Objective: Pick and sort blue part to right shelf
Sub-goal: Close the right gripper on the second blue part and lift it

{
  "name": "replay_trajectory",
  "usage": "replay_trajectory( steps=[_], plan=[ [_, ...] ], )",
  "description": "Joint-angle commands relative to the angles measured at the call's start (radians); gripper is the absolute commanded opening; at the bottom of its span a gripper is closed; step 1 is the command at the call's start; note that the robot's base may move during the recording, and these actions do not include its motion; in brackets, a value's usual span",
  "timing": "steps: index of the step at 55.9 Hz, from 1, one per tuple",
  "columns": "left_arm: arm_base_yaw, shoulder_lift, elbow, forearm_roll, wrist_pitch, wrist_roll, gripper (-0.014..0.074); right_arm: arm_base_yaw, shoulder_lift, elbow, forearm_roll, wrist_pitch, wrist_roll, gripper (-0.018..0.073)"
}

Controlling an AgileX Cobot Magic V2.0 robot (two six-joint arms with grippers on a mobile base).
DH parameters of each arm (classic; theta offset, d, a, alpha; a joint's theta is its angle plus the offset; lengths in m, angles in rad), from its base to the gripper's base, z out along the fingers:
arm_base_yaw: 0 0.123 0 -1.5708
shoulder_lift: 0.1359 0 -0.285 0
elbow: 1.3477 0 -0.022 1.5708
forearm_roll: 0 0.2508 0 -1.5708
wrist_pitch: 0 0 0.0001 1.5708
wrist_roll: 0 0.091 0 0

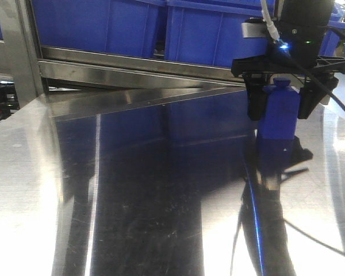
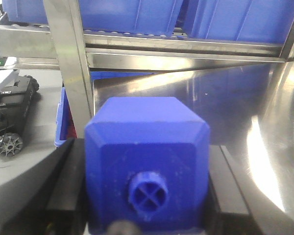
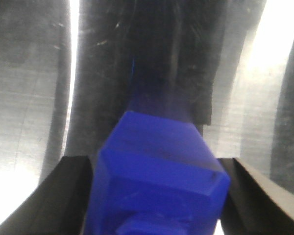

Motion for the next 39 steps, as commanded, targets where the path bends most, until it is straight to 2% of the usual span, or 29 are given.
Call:
replay_trajectory(
  steps=[1,8,14,19,30,39],
  plan=[
    [-0.008,-0.001,-0.029,-0.001,-0.094,-0.008,0.0332,-0.005,-0.060,-0.036,-0.020,-0.031,-0.014,0.0525],
    [-0.008,-0.001,-0.029,-0.011,-0.091,-0.011,0.0332,-0.005,-0.061,-0.036,-0.023,-0.030,-0.014,0.0316],
    [-0.008,-0.005,-0.029,-0.019,-0.063,-0.011,0.0332,-0.005,-0.069,-0.036,-0.023,-0.030,-0.014,0.0221],
    [-0.006,-0.014,-0.024,-0.017,-0.033,-0.011,0.0332,-0.005,-0.085,-0.036,-0.023,-0.030,-0.014,0.0214],
    [-0.006,-0.088,0.017,-0.008,-0.042,-0.011,0.0332,0.001,-0.154,-0.023,-0.023,-0.025,-0.047,0.0213],
    [-0.006,-0.163,0.064,0.013,-0.040,-0.024,0.0332,0.001,-0.252,0.067,-0.023,-0.094,-0.063,0.0213]
  ],
)
